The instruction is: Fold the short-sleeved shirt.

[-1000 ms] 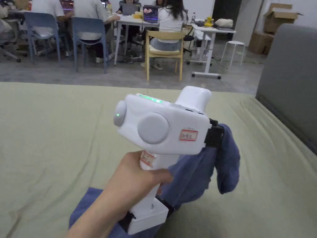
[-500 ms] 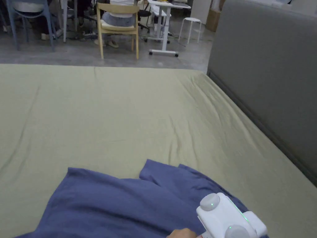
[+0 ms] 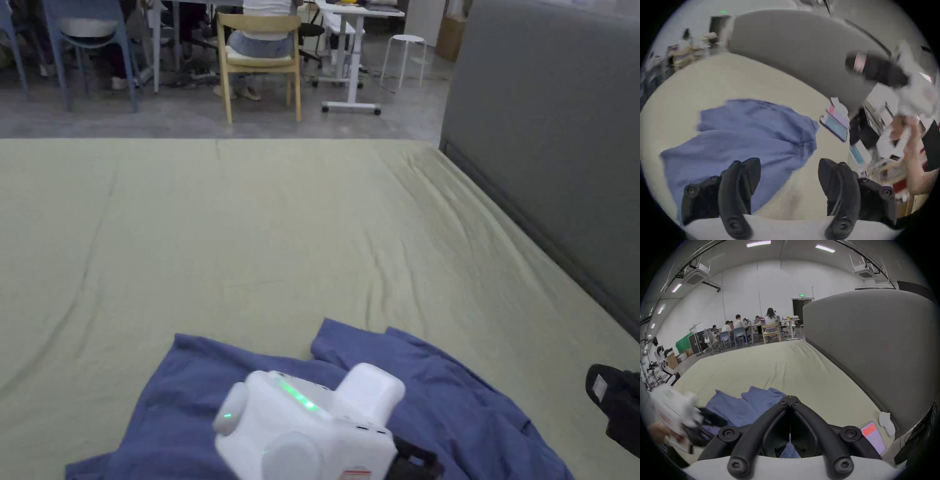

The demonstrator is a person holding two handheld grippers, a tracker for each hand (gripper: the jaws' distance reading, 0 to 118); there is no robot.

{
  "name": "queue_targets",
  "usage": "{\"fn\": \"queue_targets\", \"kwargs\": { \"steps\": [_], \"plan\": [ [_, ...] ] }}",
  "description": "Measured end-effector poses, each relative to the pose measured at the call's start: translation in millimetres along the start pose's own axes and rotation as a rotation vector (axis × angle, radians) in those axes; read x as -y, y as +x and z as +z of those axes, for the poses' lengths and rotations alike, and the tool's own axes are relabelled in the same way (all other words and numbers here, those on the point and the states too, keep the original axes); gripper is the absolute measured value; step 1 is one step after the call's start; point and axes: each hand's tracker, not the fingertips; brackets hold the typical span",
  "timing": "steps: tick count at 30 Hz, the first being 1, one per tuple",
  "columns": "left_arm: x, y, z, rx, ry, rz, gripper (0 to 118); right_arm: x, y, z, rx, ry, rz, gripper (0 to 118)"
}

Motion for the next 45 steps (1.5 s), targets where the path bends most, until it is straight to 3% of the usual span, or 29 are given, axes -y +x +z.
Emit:
{"fn": "queue_targets", "kwargs": {
  "steps": [1,2,3,4,8,15,16,17,18,19,25,30,32,34,35,36,37,39,41,44,45],
  "plan": [
    [10.4,-9.9,41.6,-0.053,0.091,0.031,76,1.7,-6.8,-1.6,-0.013,-0.002,0.005,3],
    [24.7,-16.3,75.5,-0.116,0.177,0.073,54,3.7,-13.3,-3.1,-0.024,-0.003,0.01,3],
    [40.9,-21.4,106.2,-0.205,0.227,0.128,18,6.9,-20.8,-4.3,-0.038,-0.007,0.013,3],
    [57.8,-22.3,130.5,-0.354,0.259,0.179,0,9.7,-27.1,-5.6,-0.054,-0.008,0.017,3],
    [100.7,-32.2,184.0,-0.593,0.205,0.259,0,17.6,-52.8,-12.4,-0.103,-0.034,0.032,3],
    [85.2,-80.7,159.5,-0.514,0.225,0.319,0,12.9,-68.9,-18.8,-0.128,-0.049,0.072,3],
    [72.7,-98.5,148.6,-0.51,0.221,0.326,26,11.4,-67.8,-19.2,-0.126,-0.049,0.076,3],
    [59.0,-118.8,133.2,-0.499,0.205,0.333,72,10.1,-65.5,-20.4,-0.121,-0.048,0.082,3],
    [46.6,-139.7,114.4,-0.492,0.156,0.373,98,8.9,-62.9,-21.7,-0.113,-0.049,0.086,3],
    [36.6,-162.9,94.2,-0.483,0.131,0.383,98,7.3,-61.5,-23.3,-0.104,-0.052,0.09,3],
    [2.7,-269.8,-14.0,-0.568,-0.015,0.493,98,9.0,-43.2,-41.1,-0.044,-0.093,0.103,3],
    [21.3,-297.1,-99.5,-0.574,-0.293,0.353,97,19.6,-37.2,-68.1,-0.013,-0.146,0.127,3],
    [24.3,-285.9,-81.1,-0.604,-0.127,0.34,97,24.7,-37.2,-77.7,-0.02,-0.163,0.123,3],
    [29.6,-284.4,-74.1,-0.563,-0.128,0.377,76,32.0,-38.8,-85.1,-0.019,-0.171,0.123,3],
    [28.7,-281.5,-68.9,-0.566,-0.114,0.357,55,35.2,-39.1,-90.4,-0.024,-0.18,0.115,3],
    [26.9,-279.3,-59.9,-0.552,-0.099,0.354,19,38.7,-39.2,-94.9,-0.03,-0.194,0.095,3],
    [23.5,-279.9,-55.5,-0.472,-0.063,0.389,2,41.6,-39.3,-97.8,-0.035,-0.205,0.078,3],
    [18.8,-268.9,-48.1,-0.487,-0.099,0.394,2,46.2,-37.1,-101.6,-0.039,-0.21,0.06,3],
    [14.4,-250.7,-29.8,-0.474,-0.038,0.345,2,43.1,-34.6,-104.0,-0.046,-0.216,0.028,3],
    [12.3,-220.7,13.5,-0.4,0.069,0.393,2,23.6,-30.1,-110.7,-0.073,-0.198,0.006,6],
    [14.5,-207.7,29.3,-0.388,0.108,0.389,2,12.1,-30.9,-118.9,-0.067,-0.204,0.007,36]
  ]
}}
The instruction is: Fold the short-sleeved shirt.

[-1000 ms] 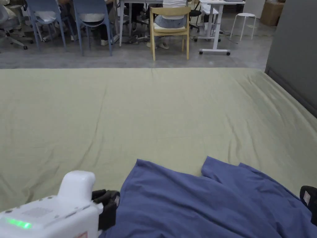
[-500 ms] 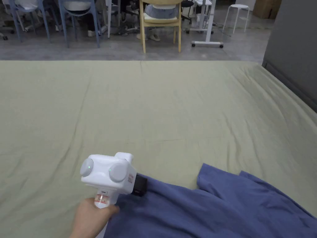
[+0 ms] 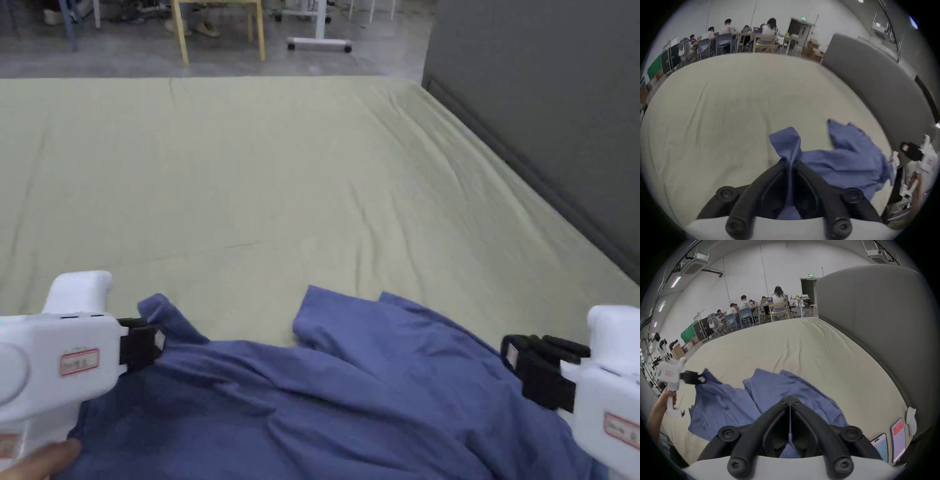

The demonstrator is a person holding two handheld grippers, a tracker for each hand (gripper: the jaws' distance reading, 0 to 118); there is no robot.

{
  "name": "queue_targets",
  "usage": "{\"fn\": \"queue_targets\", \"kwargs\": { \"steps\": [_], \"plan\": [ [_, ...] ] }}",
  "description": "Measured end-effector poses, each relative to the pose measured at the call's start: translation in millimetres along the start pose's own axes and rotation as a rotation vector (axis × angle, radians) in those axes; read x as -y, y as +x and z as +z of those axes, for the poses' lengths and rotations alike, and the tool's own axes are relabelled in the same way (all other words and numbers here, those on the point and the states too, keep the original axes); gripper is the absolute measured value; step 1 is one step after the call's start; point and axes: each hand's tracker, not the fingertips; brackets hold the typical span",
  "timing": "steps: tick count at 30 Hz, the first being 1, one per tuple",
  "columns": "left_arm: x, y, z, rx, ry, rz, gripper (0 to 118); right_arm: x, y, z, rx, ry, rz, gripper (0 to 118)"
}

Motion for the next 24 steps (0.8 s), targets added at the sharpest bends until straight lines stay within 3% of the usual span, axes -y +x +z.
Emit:
{"fn": "queue_targets", "kwargs": {
  "steps": [1,2,5,8,9,10,11,12,14,15,16,17,21,24],
  "plan": [
    [4.3,3.6,16.6,-0.005,0.023,0.004,2,-11.7,-0.8,-9.5,0.013,-0.015,0.013,104],
    [10.5,7.2,29.8,-0.022,0.032,0.011,2,-22.5,-1.4,-27.5,0.002,-0.079,0.032,118],
    [32.0,15.5,59.2,-0.044,0.079,0.043,2,-35.4,0.3,-78.9,-0.106,-0.215,0.064,118],
    [44.3,14.0,61.1,-0.022,0.065,0.113,2,-21.7,-16.8,-163.3,-0.021,-0.404,0.105,118],
    [46.3,12.9,58.9,-0.02,0.053,0.135,2,-13.7,-16.4,-185.0,0.036,-0.479,0.113,114],
    [48.0,12.2,56.7,-0.024,0.05,0.147,2,-7.5,-17.3,-197.3,0.064,-0.511,0.109,88],
    [48.4,10.0,53.4,-0.026,0.049,0.156,2,-1.9,-16.9,-207.1,0.074,-0.53,0.104,74],
    [48.9,9.3,51.7,-0.026,0.044,0.165,2,-0.4,-16.9,-205.6,0.054,-0.517,0.088,70],
    [49.6,10.4,50.3,-0.024,0.039,0.162,2,-2.9,-20.4,-184.4,0.057,-0.424,0.094,51],
    [49.4,9.3,49.4,-0.023,0.041,0.16,2,-3.1,-22.7,-178.5,0.044,-0.412,0.115,51],
    [49.5,9.6,49.0,-0.019,0.044,0.164,2,-2.6,-24.4,-174.1,0.044,-0.411,0.129,13],
    [49.0,9.6,48.4,-0.012,0.046,0.167,2,-1.3,-25.7,-167.9,0.06,-0.391,0.134,8],
    [45.7,11.3,55.8,-0.007,0.075,0.177,2,-3.6,-20.3,-143.7,0.022,-0.343,0.126,8],
    [38.0,16.4,82.4,0.019,0.151,0.168,2,-14.0,-20.7,-104.8,-0.004,-0.22,0.107,8]
  ]
}}
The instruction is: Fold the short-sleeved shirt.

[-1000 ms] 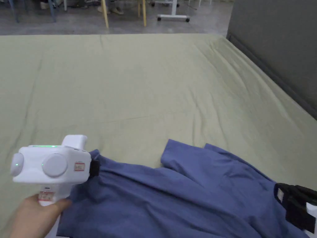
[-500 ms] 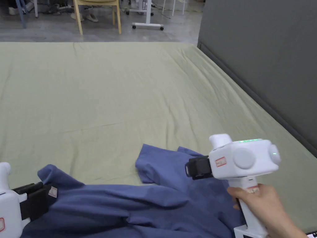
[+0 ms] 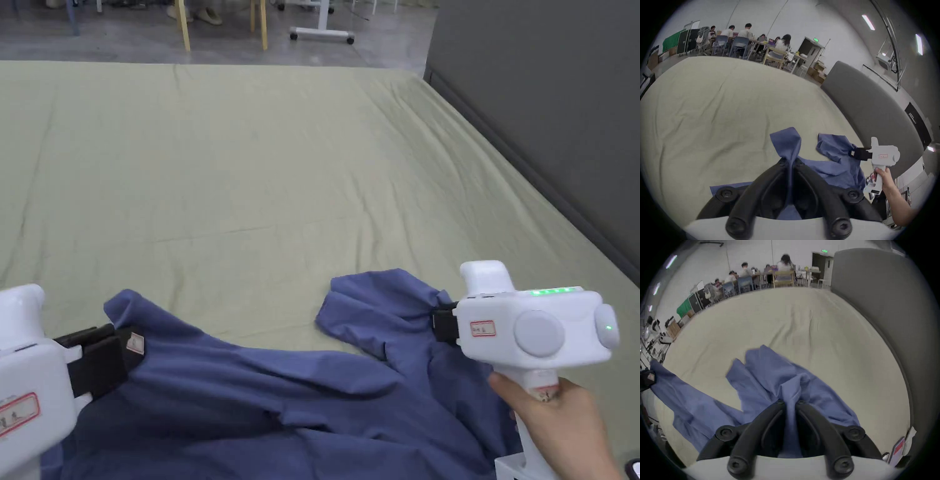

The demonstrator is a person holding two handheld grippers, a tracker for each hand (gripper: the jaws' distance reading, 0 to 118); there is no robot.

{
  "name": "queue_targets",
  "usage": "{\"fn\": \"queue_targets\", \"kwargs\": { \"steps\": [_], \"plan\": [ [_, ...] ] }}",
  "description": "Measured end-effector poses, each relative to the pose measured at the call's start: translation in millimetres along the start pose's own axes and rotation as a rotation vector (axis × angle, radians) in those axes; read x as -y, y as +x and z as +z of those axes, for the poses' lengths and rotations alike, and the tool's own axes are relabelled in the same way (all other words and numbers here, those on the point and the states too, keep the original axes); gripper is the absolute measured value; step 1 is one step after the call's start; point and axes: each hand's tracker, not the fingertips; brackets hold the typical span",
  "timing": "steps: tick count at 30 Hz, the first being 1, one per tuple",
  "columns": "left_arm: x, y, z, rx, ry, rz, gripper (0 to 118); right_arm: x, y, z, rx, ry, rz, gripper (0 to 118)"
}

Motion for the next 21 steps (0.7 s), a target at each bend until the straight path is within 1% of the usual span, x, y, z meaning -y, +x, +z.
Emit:
{"fn": "queue_targets", "kwargs": {
  "steps": [2,4,6,9,13,14,17,21],
  "plan": [
    [-13.9,5.8,26.3,0.022,0.083,0.017,2,-7.0,0.9,34.7,-0.011,0.082,-0.017,8],
    [-31.0,12.5,59.9,0.081,0.169,0.027,2,-17.3,0.2,72.5,-0.018,0.148,-0.005,8],
    [-52.9,22.0,97.2,0.086,0.249,-0.017,2,-31.3,-2.3,115.6,-0.013,0.242,0.011,8],
    [-82.7,37.9,156.7,0.076,0.388,-0.081,2,-53.3,-5.5,183.9,-0.069,0.391,-0.018,8],
    [-123.1,50.9,230.8,0.128,0.547,-0.146,2,-87.1,-24.5,268.9,-0.106,0.565,0.009,8],
    [-135.2,55.2,248.6,0.11,0.578,-0.172,2,-98.6,-28.2,286.6,-0.13,0.601,0.024,8],
    [-170.0,63.6,287.3,0.015,0.652,-0.251,2,-135.5,-40.4,320.8,-0.156,0.66,0.035,8],
    [-228.7,59.6,303.1,-0.099,0.654,-0.297,2,-196.7,-53.2,324.9,-0.163,0.673,0.038,8]
  ]
}}
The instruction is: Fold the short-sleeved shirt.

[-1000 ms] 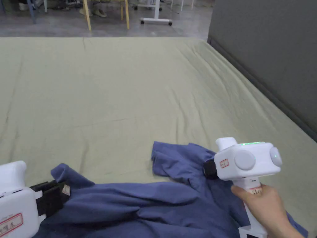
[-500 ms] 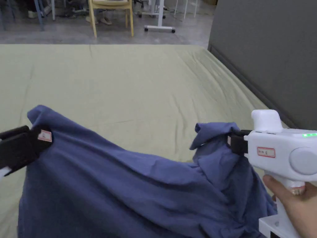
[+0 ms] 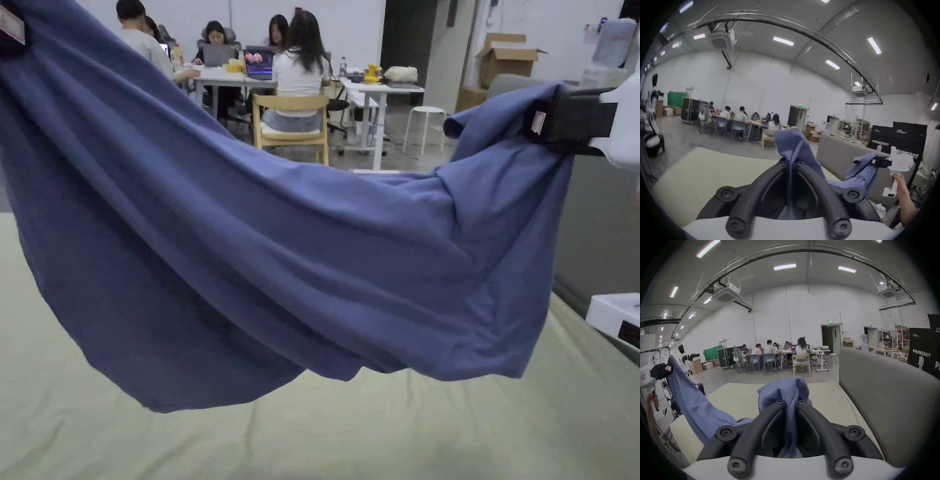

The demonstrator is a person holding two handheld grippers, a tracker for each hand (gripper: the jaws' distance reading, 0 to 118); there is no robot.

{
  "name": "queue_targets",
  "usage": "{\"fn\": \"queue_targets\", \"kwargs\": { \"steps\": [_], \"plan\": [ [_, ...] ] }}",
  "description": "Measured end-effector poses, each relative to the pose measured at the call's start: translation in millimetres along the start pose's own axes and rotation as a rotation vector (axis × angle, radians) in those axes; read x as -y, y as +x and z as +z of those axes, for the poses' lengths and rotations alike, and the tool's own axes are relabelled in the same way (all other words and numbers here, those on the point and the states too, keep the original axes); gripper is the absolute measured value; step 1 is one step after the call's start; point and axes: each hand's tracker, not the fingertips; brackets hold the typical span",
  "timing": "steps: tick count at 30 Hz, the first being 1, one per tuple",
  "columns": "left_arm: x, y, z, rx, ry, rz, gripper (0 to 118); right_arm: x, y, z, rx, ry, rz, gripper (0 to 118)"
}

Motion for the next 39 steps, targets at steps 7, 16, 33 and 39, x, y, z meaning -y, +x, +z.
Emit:
{"fn": "queue_targets", "kwargs": {
  "steps": [7,16,33,39],
  "plan": [
    [-39.0,-54.2,-105.3,-0.088,-0.099,0.03,2,-36.9,-9.3,-119.1,0.005,-0.089,-0.051,8],
    [57.2,-121.5,-214.9,-0.225,-0.235,0.088,2,27.2,-22.4,-272.3,0.098,-0.238,-0.029,8],
    [415.4,-149.3,-190.4,-0.22,-0.69,0.371,2,366.1,10.8,-292.2,0.144,-0.624,-0.181,8],
    [402.9,-124.7,-114.0,-0.139,-0.645,0.356,2,378.3,16.2,-211.3,0.091,-0.57,-0.153,7]
  ]
}}
